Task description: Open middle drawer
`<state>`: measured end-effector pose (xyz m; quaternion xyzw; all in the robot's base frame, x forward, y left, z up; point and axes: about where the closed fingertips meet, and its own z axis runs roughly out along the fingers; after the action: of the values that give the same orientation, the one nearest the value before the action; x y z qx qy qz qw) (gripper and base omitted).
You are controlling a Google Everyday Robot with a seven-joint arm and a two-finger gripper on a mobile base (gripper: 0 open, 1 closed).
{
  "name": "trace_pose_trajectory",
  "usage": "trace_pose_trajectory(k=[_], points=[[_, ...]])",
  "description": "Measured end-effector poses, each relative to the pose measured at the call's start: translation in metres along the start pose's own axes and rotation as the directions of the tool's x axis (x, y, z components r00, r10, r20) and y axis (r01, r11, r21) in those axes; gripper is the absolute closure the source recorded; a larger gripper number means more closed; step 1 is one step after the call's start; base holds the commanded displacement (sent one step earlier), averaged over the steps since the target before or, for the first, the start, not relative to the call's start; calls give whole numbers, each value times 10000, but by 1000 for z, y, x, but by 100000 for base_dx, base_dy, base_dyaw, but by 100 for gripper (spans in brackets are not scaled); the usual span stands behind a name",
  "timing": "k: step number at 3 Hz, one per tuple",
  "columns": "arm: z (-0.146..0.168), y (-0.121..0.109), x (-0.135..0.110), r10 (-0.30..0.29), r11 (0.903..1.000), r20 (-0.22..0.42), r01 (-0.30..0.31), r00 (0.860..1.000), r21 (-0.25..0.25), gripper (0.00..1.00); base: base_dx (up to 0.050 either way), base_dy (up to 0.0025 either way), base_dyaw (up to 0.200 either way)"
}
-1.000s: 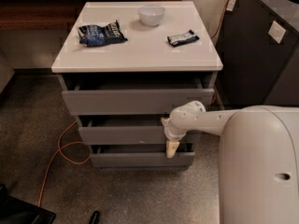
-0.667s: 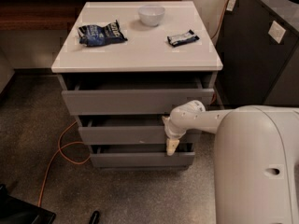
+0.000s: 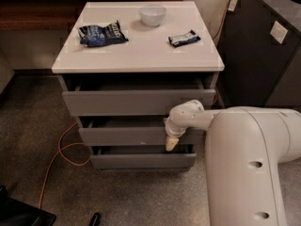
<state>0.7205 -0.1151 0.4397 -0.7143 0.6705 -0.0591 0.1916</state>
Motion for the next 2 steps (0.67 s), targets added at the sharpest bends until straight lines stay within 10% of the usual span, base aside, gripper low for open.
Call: trace_pose_trajectory(k=[2], points=[[13,4,-1,93,9995,-99,-96,9999,-302,71,0,0,0]])
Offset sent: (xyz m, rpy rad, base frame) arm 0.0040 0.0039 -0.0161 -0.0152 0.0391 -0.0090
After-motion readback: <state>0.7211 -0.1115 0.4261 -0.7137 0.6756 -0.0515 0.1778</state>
